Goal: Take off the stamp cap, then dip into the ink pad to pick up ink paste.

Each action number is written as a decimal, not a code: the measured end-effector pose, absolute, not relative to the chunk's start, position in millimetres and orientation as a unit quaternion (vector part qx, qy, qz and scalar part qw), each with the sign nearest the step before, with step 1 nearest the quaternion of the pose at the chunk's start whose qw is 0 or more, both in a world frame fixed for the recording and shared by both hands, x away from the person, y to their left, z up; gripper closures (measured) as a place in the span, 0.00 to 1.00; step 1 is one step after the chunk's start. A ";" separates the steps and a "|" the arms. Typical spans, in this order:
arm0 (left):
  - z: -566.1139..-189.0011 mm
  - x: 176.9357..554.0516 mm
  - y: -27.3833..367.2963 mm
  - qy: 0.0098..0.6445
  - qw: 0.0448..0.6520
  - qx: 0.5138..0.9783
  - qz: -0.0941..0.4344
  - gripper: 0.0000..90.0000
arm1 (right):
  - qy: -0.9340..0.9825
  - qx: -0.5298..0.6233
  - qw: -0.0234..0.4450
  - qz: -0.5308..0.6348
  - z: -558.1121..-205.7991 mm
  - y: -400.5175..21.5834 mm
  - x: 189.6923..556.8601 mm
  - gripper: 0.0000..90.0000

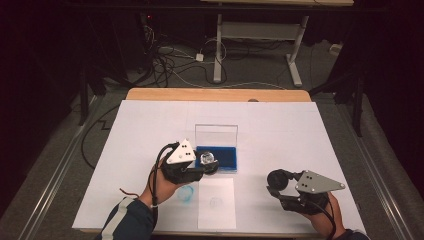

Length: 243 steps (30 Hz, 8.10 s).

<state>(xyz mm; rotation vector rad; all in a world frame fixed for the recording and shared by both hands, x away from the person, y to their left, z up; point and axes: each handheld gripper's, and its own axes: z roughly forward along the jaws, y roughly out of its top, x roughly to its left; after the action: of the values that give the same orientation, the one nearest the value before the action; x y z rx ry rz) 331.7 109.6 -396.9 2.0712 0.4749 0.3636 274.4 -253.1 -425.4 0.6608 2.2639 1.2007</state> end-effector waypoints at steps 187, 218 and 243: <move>-409.5 410.9 75.0 0.204 0.403 0.879 0.149 0.60 | 0.834 0.242 0.247 0.429 -423.6 -256.5 270.5 0.43; -434.9 415.6 62.1 0.225 0.349 0.902 0.116 0.60 | 0.840 0.237 0.244 0.423 -425.6 -254.5 269.7 0.43; -432.9 416.6 58.9 0.230 0.338 0.905 0.115 0.60 | 0.841 0.237 0.243 0.422 -426.3 -253.9 268.9 0.43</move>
<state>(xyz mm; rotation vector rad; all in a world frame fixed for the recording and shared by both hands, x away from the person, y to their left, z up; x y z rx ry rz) 416.6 58.9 -432.9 2.3591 0.5995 0.2986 268.9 -253.9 -426.3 0.6468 2.2975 1.1532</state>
